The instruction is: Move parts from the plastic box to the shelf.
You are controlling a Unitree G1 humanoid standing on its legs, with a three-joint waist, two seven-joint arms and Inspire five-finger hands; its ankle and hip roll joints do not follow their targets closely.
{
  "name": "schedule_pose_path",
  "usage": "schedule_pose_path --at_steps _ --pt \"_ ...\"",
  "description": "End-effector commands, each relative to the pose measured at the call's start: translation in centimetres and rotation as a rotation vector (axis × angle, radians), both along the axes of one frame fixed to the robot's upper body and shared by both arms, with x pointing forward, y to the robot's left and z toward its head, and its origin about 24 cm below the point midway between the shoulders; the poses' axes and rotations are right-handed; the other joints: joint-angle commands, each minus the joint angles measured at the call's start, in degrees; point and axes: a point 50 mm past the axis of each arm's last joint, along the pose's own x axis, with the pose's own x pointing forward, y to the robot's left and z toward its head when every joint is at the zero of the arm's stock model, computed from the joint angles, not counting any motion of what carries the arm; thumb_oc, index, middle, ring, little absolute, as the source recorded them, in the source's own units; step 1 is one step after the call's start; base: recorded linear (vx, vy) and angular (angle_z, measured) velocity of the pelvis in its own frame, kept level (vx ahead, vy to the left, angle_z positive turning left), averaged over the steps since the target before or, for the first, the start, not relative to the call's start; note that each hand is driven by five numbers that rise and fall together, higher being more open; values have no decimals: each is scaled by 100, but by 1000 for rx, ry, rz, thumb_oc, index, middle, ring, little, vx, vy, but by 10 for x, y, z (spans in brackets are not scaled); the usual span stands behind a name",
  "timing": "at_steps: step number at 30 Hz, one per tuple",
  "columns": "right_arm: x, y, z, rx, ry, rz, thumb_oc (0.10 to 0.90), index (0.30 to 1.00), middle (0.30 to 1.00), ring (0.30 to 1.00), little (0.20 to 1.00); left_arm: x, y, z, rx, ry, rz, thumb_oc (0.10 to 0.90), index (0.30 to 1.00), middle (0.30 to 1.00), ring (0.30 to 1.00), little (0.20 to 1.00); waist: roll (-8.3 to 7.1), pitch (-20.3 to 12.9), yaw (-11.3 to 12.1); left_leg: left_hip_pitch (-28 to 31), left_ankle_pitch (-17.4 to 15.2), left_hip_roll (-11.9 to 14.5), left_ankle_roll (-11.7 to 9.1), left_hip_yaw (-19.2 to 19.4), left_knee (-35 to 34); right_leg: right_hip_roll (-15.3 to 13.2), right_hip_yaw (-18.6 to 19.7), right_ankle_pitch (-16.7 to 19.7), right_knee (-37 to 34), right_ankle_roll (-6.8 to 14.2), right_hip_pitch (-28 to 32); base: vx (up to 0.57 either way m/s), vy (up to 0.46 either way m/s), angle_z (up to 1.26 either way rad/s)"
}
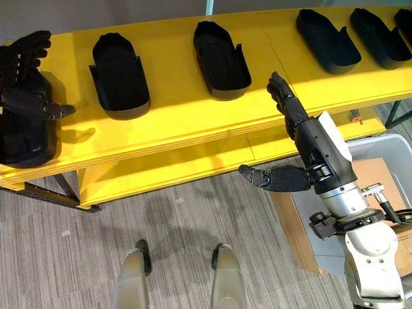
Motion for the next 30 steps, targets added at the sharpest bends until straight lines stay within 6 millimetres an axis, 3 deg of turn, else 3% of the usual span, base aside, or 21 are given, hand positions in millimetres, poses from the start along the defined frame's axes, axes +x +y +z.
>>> schedule_pose_path --at_steps 1,3,8,11,13,14,18,23,30 --pt "-22 13 49 -24 -338 57 900 1000 1000 1000 1000 -31 -9 63 -37 -379 -62 900 1000 1000 1000 1000 206 -506 -72 330 -309 -114 425 81 -108 228 -186 -64 -401 -305 556 0 0 0" --pt "-22 13 48 -23 -336 55 900 1000 1000 1000 1000 -33 -9 62 -44 -397 -57 900 1000 1000 1000 1000 204 -508 -62 334 -306 -115 425 77 -111 228 -192 -65 -402 -307 560 0 0 0" --pt "-25 8 43 -35 -314 16 900 1000 1000 1000 1000 -61 -21 51 105 -462 -61 900 1000 1000 1000 1000 188 -509 84 326 -156 -114 460 103 -195 226 -252 18 -417 -370 528 -48 -11 4" --pt "-26 7 40 -47 -298 5 900 1000 1000 1000 1000 -83 -22 34 215 -473 -22 900 1000 1000 1000 1000 183 -546 168 447 -278 -138 426 52 -241 260 -183 -84 -425 -349 619 26 -18 3" --pt "-26 9 38 -53 -291 10 900 1000 1000 1000 1000 -99 -23 19 238 -474 -6 900 1000 1000 1000 1000 187 -541 205 440 -158 -138 466 82 -301 254 -243 8 -461 -391 599 -41 -14 4" --pt "-27 9 37 -63 -282 9 900 1000 1000 1000 1000 -109 -28 9 329 -449 4 900 1000 1000 1000 1000 182 -546 243 455 -160 -146 464 67 -313 256 -257 9 -483 -393 627 76 -30 7" --pt "-26 12 35 -66 -275 26 900 1000 1000 1000 1000 -123 -31 -6 375 -443 31 900 1000 1000 1000 1000 155 -587 257 553 -281 -171 434 12 -335 269 -221 -91 -498 -377 728 3 -12 3" --pt "-29 16 33 -77 -270 45 900 1000 1000 1000 1000 -143 -45 -30 506 -368 23 900 1000 1000 1000 1000 143 -568 360 589 -143 -204 485 41 -492 255 -321 4 -569 -404 774 -16 -13 4" --pt "-30 17 29 -62 -250 56 900 1000 1000 1000 1000 -159 -57 -39 609 -273 -13 900 1000 1000 1000 1000 156 -564 432 610 -125 -244 520 42 -564 246 -371 23 -650 -390 822 0 0 0"
